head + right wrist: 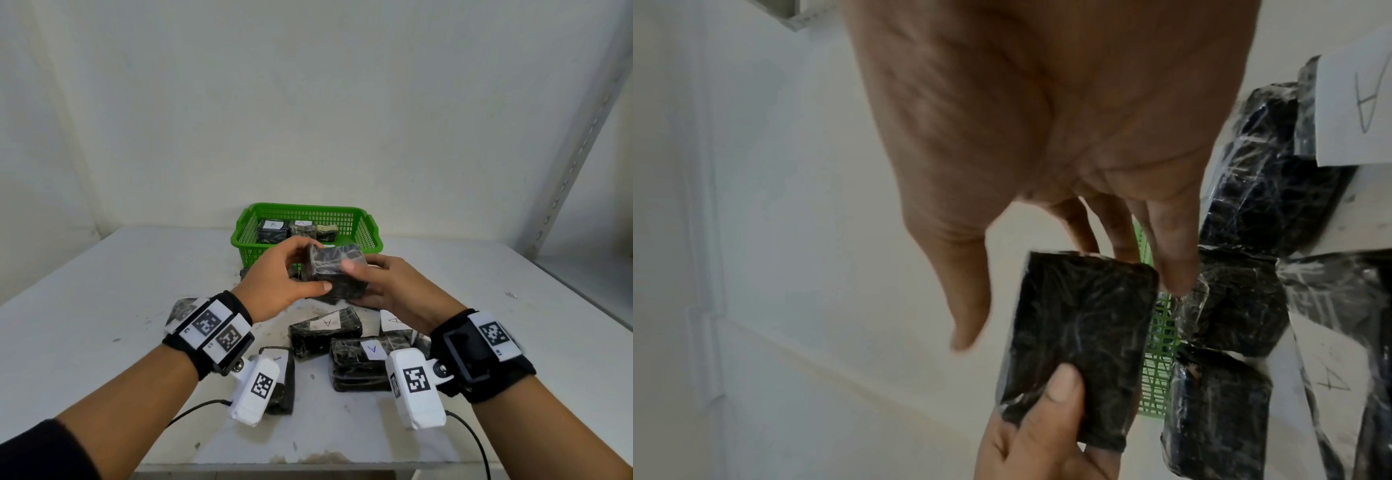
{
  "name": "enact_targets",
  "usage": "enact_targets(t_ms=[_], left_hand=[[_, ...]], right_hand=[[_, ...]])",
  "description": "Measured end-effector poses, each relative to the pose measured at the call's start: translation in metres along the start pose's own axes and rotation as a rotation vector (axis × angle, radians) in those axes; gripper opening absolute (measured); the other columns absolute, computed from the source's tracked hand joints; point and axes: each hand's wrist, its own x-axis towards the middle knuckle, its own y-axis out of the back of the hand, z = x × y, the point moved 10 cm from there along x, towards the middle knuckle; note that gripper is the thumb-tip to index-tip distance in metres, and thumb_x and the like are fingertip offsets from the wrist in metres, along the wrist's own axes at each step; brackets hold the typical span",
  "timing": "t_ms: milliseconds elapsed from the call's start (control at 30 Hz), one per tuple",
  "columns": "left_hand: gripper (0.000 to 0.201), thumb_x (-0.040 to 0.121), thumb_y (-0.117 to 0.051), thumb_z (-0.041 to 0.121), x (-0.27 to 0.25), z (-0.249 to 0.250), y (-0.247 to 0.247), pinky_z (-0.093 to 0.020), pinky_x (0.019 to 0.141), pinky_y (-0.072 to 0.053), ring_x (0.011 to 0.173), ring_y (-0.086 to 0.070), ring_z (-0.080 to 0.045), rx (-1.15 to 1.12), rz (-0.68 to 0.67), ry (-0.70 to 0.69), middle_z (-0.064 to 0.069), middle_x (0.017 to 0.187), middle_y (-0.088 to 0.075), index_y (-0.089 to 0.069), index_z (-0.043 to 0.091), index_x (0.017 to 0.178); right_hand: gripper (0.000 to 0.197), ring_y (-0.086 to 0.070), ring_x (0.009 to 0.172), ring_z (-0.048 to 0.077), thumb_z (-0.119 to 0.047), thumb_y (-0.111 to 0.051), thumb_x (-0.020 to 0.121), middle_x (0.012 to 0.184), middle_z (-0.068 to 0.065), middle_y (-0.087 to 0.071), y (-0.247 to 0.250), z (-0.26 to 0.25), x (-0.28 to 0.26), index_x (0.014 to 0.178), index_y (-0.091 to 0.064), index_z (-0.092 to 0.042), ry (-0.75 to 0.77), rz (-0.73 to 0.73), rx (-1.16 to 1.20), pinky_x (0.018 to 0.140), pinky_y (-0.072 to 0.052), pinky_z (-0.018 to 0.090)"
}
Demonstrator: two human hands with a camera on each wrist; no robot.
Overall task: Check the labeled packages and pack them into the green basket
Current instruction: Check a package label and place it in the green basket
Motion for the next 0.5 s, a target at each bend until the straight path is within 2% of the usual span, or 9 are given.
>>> enact_targets(t_ms=[67,133,200,267,333,367,433,500], left_hand=[[0.058,0.065,-0.090,0.017,-0.001,0.003,-0.001,-0.035,0.098,-0.053,0.110,-0.064,-0.008,0.005,-0.009,-0.044,0.007,0.113,-0.069,-0.061,0.025,0.114],[0.064,0.061,-0.092,0.024,-0.003,0.005,-0.004,-0.034,0.095,-0.055,0.110,-0.065,-0.010,-0.015,-0.033,-0.050,0.006,0.113,-0.068,-0.060,0.027,0.115],[0.069,0.059,-0.091,0.041,-0.005,0.003,-0.010,-0.034,0.095,-0.055,0.107,-0.067,-0.012,-0.044,-0.068,0.022,0.005,0.115,-0.069,-0.059,0.029,0.119],[0.056,0.073,-0.080,0.048,-0.006,-0.004,-0.015,-0.040,0.096,-0.055,0.104,-0.070,-0.017,-0.120,-0.086,0.127,0.000,0.114,-0.072,-0.063,0.022,0.120],[0.033,0.089,-0.070,0.030,-0.006,-0.010,-0.016,-0.051,0.094,-0.054,0.102,-0.070,-0.030,-0.217,-0.058,0.197,-0.013,0.109,-0.073,-0.068,0.006,0.111],[0.027,0.091,-0.068,0.022,-0.004,-0.012,-0.013,-0.054,0.092,-0.054,0.100,-0.070,-0.035,-0.220,-0.032,0.207,-0.018,0.108,-0.072,-0.068,0.001,0.108],[0.026,0.089,-0.069,0.017,-0.003,-0.015,-0.011,-0.057,0.089,-0.055,0.099,-0.069,-0.039,-0.190,-0.025,0.202,-0.023,0.107,-0.071,-0.069,-0.002,0.106],[0.026,0.087,-0.072,0.019,-0.003,-0.013,-0.014,-0.055,0.089,-0.055,0.099,-0.069,-0.038,-0.184,-0.046,0.191,-0.022,0.107,-0.071,-0.070,0.003,0.108]], right_hand=[[0.053,-0.075,0.105,0.028,-0.041,-0.074,0.085,0.115,0.015,-0.077,0.002,0.002,-0.001,0.120,-0.069,-0.002,-0.040,0.011,0.042,0.099,-0.058,0.041],[0.039,-0.076,0.099,0.029,-0.029,-0.074,0.092,0.111,0.017,-0.077,0.005,0.003,-0.001,0.115,-0.069,0.002,-0.052,0.036,0.063,0.099,-0.059,0.043],[0.031,-0.076,0.101,0.030,-0.018,-0.075,0.092,0.112,0.016,-0.077,0.007,0.003,-0.001,0.116,-0.068,0.001,-0.034,0.053,0.069,0.098,-0.059,0.043],[0.030,-0.076,0.101,0.027,-0.012,-0.078,0.089,0.113,0.014,-0.076,0.010,0.003,0.000,0.115,-0.066,-0.003,-0.016,0.084,0.076,0.095,-0.060,0.041],[0.042,-0.076,0.105,0.026,-0.011,-0.081,0.086,0.119,0.014,-0.075,0.011,0.005,0.001,0.123,-0.063,-0.002,-0.016,0.091,0.087,0.093,-0.061,0.040],[0.046,-0.076,0.106,0.027,-0.011,-0.081,0.085,0.120,0.015,-0.075,0.009,0.006,0.002,0.126,-0.062,0.000,-0.023,0.083,0.080,0.093,-0.061,0.040],[0.044,-0.076,0.106,0.027,-0.017,-0.080,0.087,0.118,0.015,-0.076,0.006,0.006,0.002,0.125,-0.065,0.000,-0.022,0.072,0.036,0.094,-0.061,0.040],[0.040,-0.077,0.103,0.027,-0.023,-0.079,0.089,0.113,0.014,-0.078,0.008,0.006,0.002,0.122,-0.069,-0.002,-0.009,0.093,-0.001,0.094,-0.061,0.041]])
